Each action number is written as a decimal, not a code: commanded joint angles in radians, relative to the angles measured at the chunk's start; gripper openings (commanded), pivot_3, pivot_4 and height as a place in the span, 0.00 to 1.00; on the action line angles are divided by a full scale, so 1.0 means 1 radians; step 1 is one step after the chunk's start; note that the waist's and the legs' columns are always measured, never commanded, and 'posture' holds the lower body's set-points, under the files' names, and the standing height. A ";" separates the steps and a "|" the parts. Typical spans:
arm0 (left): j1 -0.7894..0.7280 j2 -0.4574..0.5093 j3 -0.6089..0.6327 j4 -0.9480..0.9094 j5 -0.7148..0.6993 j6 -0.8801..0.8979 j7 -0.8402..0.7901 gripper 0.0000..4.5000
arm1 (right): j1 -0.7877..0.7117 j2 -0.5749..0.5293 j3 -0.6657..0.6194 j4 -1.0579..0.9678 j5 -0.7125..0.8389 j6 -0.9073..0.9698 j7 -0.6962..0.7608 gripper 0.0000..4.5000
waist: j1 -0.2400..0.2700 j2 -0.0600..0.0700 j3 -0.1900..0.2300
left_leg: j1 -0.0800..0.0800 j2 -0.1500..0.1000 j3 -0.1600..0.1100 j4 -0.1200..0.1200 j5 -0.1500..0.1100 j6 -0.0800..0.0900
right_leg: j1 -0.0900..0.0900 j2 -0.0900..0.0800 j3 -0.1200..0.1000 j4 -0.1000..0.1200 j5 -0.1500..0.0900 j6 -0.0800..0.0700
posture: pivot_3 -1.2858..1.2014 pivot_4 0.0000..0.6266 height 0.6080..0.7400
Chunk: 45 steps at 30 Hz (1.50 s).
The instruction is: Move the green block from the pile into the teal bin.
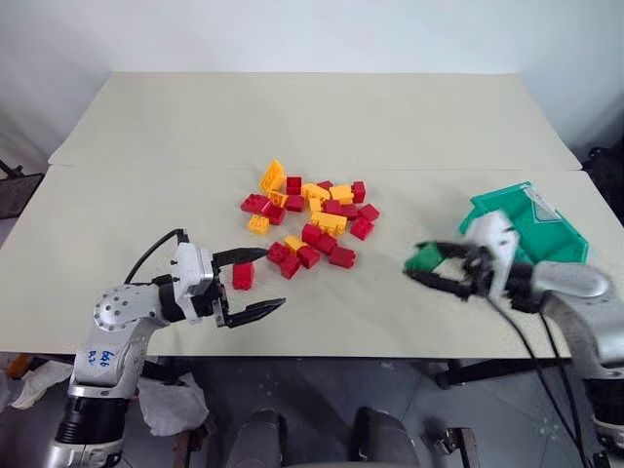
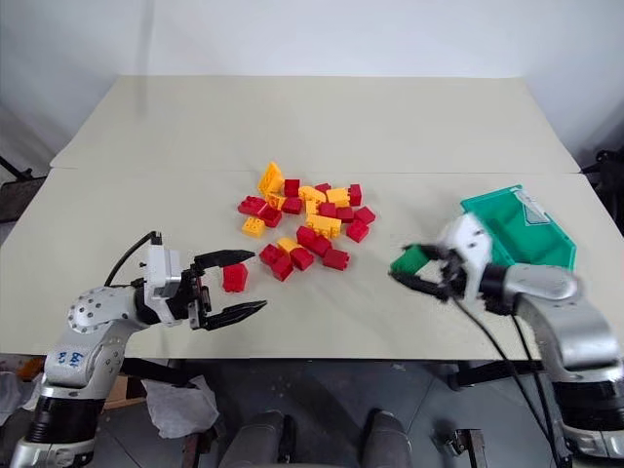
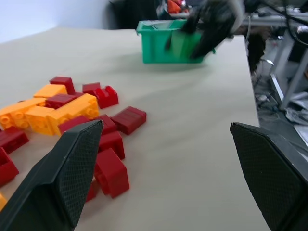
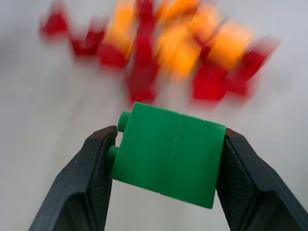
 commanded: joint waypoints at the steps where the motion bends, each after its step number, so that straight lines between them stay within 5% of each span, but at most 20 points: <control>1: -0.041 -0.024 -0.006 -0.009 -0.018 0.000 0.038 1.00 | 0.014 -0.023 -0.221 -0.015 0.069 0.007 -0.072 0.55 | -0.001 0.000 0.000 | 0.000 0.000 0.000 0.000 0.000 0.000 | 0.000 0.000 0.000 0.000 0.000 0.000 | 0.52 0.24 1.00; 6: -0.078 -0.056 -0.036 -0.002 -0.021 0.007 0.041 1.00 | 0.039 -0.093 -0.324 0.085 -0.001 0.033 -0.156 0.55 | -0.005 0.000 0.000 | 0.000 0.000 0.001 0.000 0.000 0.000 | 0.000 0.000 0.000 0.000 0.000 0.000 | 0.52 0.24 1.00; 11: -0.117 -0.075 -0.060 0.034 -0.009 -0.006 0.030 1.00 | 0.039 -0.119 -0.262 0.244 -0.111 -0.021 -0.192 0.55 | -0.009 0.000 0.000 | 0.001 0.000 0.004 0.000 0.000 0.000 | -0.002 0.000 0.003 0.001 0.000 0.000 | 0.52 0.24 1.00; 17: -0.130 -0.063 -0.049 0.056 -0.004 -0.019 0.031 1.00 | -0.061 -0.095 -0.197 0.419 -0.180 -0.139 -0.216 0.99 | -0.018 0.000 0.000 | 0.000 0.001 0.009 -0.001 0.000 0.000 | -0.006 0.001 0.009 0.002 0.000 0.000 | 0.52 0.24 1.00; 24: -0.102 -0.016 -0.001 0.069 -0.001 -0.030 0.051 1.00 | -0.079 -0.089 -0.238 0.433 -0.146 -0.273 -0.163 0.99 | -0.015 0.000 0.000 | 0.000 0.001 0.009 -0.001 0.000 0.000 | -0.006 0.001 0.009 0.001 0.000 0.000 | 0.52 0.24 1.00; 33: 0.038 0.133 0.092 0.142 0.093 -0.134 0.034 1.00 | 0.125 -0.022 -0.270 0.059 0.133 -0.230 0.074 0.99 | -0.009 0.000 0.000 | 0.001 0.002 0.009 -0.002 0.000 0.000 | -0.006 0.003 0.010 0.001 0.000 0.000 | 0.52 0.24 1.00; 38: 0.104 0.185 0.161 0.148 0.076 -0.147 0.036 1.00 | 0.288 -0.040 -0.163 0.003 0.044 -0.329 0.242 0.99 | -0.002 0.000 0.000 | 0.001 0.002 0.009 -0.001 -0.001 0.001 | -0.006 0.003 0.011 0.001 0.000 0.000 | 0.52 0.24 1.00; 45: 0.214 0.163 0.214 0.079 0.085 -0.158 0.116 1.00 | 0.385 0.064 -0.110 0.022 -0.007 -0.435 0.207 0.99 | -0.008 0.000 0.000 | 0.001 0.002 0.010 -0.001 -0.003 0.001 | -0.006 0.003 0.011 0.001 0.000 0.000 | 0.52 0.24 1.00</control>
